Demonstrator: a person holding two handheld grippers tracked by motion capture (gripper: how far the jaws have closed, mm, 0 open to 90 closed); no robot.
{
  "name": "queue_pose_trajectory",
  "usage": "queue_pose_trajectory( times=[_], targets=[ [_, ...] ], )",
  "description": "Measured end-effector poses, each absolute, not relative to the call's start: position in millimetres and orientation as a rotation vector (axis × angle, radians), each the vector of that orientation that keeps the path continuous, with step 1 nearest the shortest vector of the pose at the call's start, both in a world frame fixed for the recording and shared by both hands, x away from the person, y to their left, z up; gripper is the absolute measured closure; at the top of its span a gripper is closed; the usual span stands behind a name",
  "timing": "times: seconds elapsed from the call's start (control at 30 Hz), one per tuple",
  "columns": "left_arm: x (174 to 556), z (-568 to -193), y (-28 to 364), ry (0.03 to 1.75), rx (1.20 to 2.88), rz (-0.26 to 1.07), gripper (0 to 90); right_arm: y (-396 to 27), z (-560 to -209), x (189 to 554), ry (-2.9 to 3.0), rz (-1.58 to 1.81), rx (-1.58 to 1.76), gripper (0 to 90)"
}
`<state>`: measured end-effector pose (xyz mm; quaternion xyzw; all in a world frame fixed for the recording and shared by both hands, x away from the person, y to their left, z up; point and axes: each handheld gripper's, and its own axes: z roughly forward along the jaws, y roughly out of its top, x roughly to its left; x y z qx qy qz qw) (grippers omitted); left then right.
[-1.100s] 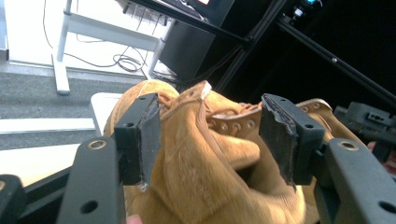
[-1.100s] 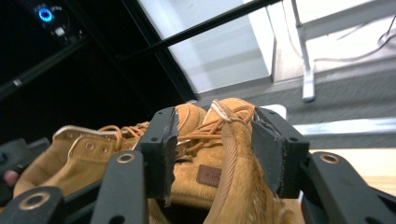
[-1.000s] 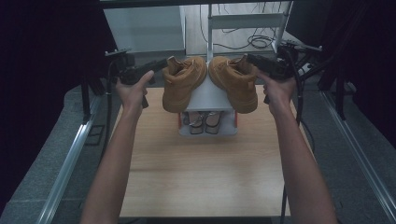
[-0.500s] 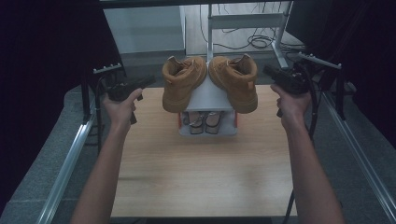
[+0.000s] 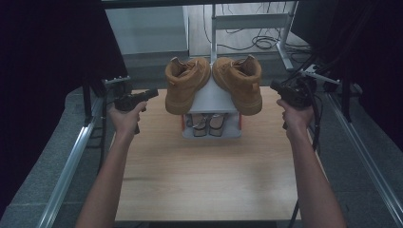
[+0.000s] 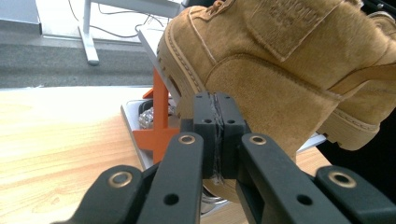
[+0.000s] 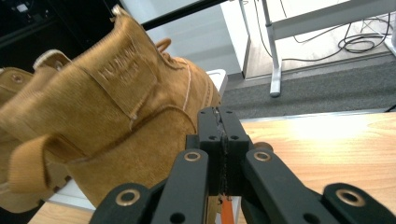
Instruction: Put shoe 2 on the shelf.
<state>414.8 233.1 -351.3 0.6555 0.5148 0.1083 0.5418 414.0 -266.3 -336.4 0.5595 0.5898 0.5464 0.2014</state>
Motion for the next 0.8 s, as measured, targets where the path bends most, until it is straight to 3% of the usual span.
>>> queue_pose_trajectory(
  times=[0.8],
  targets=[
    [432, -366, 215, 1.258, 1.548, 0.207, 89.2, -245, -364, 431, 1.751, 1.463, 1.509, 89.4]
  ],
)
